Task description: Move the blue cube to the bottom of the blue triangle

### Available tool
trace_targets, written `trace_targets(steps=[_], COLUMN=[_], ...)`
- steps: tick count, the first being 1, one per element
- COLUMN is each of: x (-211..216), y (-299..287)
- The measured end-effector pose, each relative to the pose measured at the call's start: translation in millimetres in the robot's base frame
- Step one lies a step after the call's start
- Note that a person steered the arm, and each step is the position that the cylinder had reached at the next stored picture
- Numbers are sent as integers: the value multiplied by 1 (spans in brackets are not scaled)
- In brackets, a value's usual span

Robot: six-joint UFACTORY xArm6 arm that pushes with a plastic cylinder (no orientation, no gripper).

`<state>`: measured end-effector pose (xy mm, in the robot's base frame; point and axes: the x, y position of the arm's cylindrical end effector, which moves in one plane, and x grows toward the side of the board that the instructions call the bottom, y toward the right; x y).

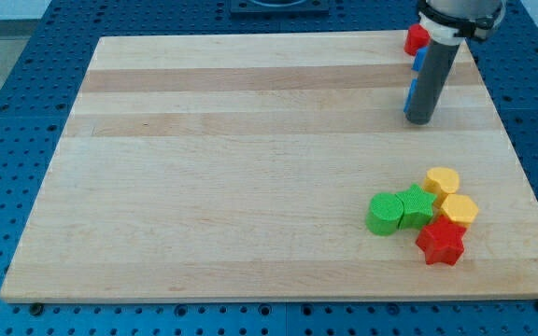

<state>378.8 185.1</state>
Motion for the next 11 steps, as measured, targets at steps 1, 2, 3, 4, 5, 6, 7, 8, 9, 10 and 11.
trace_targets(steps=[1,2,3,4,5,6,7,8,9,10,11], x=[-9,-14,-20,-21,-28,-34,-34,-34,-34,-31,-11], y=[-8,-22,-30,-22,-11,-2,2,6,6,4,-21])
